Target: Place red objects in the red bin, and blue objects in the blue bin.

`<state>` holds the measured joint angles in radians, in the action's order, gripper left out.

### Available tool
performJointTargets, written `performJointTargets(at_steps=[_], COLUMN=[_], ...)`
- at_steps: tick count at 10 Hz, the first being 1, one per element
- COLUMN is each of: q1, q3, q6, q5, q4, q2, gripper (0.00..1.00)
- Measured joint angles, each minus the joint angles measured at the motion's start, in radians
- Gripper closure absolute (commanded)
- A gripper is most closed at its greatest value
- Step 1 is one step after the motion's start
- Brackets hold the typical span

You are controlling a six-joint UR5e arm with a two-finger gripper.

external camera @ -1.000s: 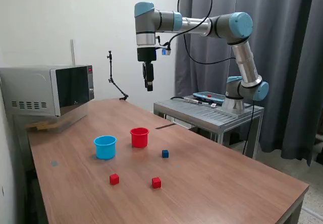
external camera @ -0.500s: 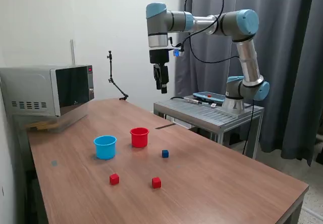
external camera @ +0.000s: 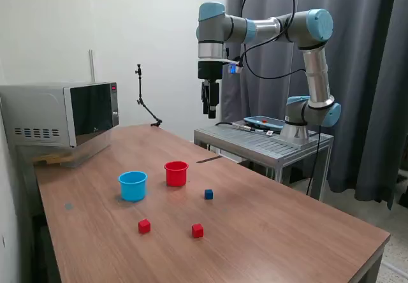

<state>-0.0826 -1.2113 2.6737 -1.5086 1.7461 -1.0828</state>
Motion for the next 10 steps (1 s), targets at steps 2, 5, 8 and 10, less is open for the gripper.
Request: performJointTargets(at_steps=[2,5,8,10], q1=[0.003,0.005,0.005,0.004], q3=[-0.060,-0.160,-0.246,-0.292], q6=[-0.013,-0.017,0.003,0.028], q5=[-0.010,-0.028,-0.030,-0.030], q4=[0.072,0.180,0.294,0.346], q2=[-0.011,-0.020,-0.021,-0.022], gripper=[0.00,0.00,0.00,0.00])
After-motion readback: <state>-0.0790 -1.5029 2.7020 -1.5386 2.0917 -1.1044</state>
